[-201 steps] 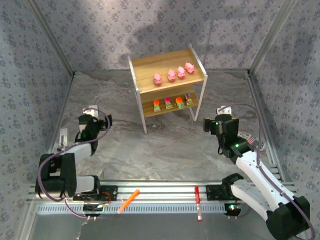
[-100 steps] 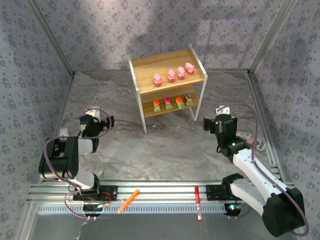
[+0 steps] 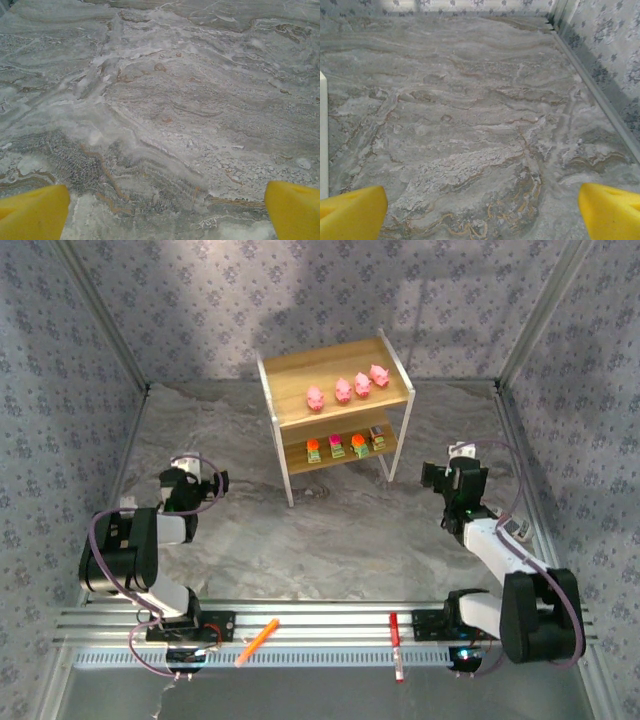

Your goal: Place and organize the plastic toys onto the shelf

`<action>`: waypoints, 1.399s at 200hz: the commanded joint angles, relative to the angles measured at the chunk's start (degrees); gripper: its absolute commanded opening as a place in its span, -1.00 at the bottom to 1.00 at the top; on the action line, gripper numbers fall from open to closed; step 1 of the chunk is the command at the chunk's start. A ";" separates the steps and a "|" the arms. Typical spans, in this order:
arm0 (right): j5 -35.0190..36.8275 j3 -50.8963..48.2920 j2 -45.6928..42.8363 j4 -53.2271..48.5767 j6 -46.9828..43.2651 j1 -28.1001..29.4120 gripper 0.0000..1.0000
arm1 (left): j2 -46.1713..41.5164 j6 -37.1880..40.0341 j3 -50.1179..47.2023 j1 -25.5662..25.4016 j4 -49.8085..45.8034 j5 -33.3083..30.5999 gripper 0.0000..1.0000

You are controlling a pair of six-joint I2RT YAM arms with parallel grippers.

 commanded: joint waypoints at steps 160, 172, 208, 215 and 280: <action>-6.32 -1.16 16.41 19.68 -6.53 -1.92 0.96 | 0.08 1.12 1.42 0.40 1.81 1.50 0.99; -9.32 -1.64 16.53 20.42 -5.78 -3.39 0.95 | 0.08 1.07 1.40 0.40 1.81 1.50 0.99; -15.90 -5.32 19.18 28.52 -4.23 -6.61 0.96 | 0.13 1.07 1.41 0.43 1.81 1.50 0.99; -16.32 -5.14 19.09 27.97 -4.07 -6.87 0.98 | 0.08 1.04 1.45 0.36 1.86 1.50 0.99; -16.69 -5.20 19.18 28.18 -3.87 -7.08 0.99 | 0.08 1.05 1.47 0.40 1.81 1.50 0.99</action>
